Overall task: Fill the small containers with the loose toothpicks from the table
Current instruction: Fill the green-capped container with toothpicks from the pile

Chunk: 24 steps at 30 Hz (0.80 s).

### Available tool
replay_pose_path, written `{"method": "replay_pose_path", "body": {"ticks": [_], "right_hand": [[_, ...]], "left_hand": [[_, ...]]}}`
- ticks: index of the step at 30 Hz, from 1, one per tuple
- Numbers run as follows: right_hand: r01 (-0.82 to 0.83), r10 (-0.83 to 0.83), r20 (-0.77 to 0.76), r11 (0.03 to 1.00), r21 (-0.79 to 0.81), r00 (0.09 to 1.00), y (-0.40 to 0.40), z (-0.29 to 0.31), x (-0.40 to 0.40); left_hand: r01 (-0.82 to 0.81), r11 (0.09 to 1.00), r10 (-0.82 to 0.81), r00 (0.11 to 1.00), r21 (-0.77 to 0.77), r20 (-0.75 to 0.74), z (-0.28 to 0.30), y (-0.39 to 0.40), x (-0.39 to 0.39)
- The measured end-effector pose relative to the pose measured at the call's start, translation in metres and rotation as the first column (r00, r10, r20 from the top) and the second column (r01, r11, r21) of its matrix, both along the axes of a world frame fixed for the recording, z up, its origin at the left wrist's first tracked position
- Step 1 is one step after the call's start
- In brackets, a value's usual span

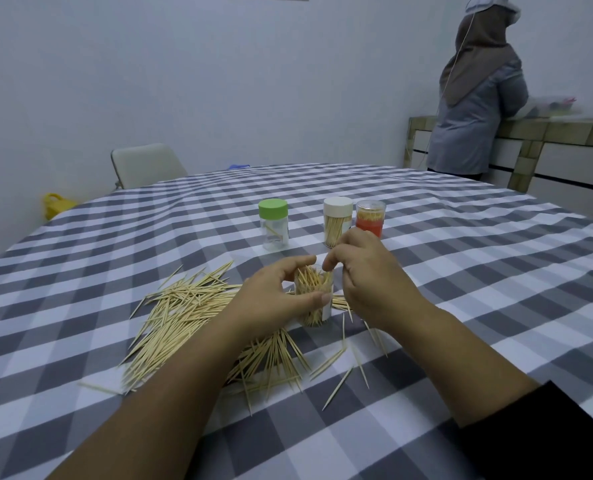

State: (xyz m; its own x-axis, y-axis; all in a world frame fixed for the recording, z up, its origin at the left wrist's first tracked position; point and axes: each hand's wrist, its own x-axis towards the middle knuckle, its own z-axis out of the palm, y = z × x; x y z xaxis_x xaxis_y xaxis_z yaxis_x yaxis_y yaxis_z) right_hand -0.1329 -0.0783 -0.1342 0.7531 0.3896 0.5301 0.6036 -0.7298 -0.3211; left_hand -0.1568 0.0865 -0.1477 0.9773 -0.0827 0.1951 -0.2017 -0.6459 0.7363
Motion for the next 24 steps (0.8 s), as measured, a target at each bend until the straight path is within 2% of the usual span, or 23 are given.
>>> {"method": "replay_pose_path", "body": {"ticks": [3,9,12,14,16,20,24], "right_hand": [[-0.021,0.022,0.013,0.998,-0.063,1.000,0.004,-0.003,0.000],[-0.165,0.187,-0.063,0.951,0.261,0.980,0.018,-0.016,-0.006],[-0.213,0.233,-0.038,0.936,0.279,0.972,0.022,-0.024,-0.007],[-0.234,0.246,-0.020,0.944,0.232,0.969,0.024,-0.025,-0.008],[-0.240,0.236,0.047,0.964,0.118,0.971,0.024,-0.025,-0.006],[-0.134,0.146,0.061,0.976,-0.174,0.987,0.024,-0.023,-0.003],[-0.013,0.053,0.116,0.948,-0.318,0.992,0.021,-0.018,-0.005]], "left_hand": [[0.014,1.000,-0.014,1.000,-0.005,0.012,0.000,-0.002,-0.002],[0.018,1.000,-0.018,0.999,-0.001,0.026,-0.003,-0.004,0.001],[0.013,1.000,-0.013,1.000,-0.028,0.004,-0.003,-0.002,0.003],[-0.001,0.999,0.001,1.000,-0.035,-0.006,-0.003,-0.002,0.003],[-0.006,1.000,0.005,1.000,-0.024,-0.009,-0.003,-0.002,0.004],[0.014,1.000,-0.013,0.999,0.005,-0.046,0.001,-0.001,0.005],[-0.014,1.000,0.013,0.998,-0.014,-0.058,0.002,0.000,0.003]]}}
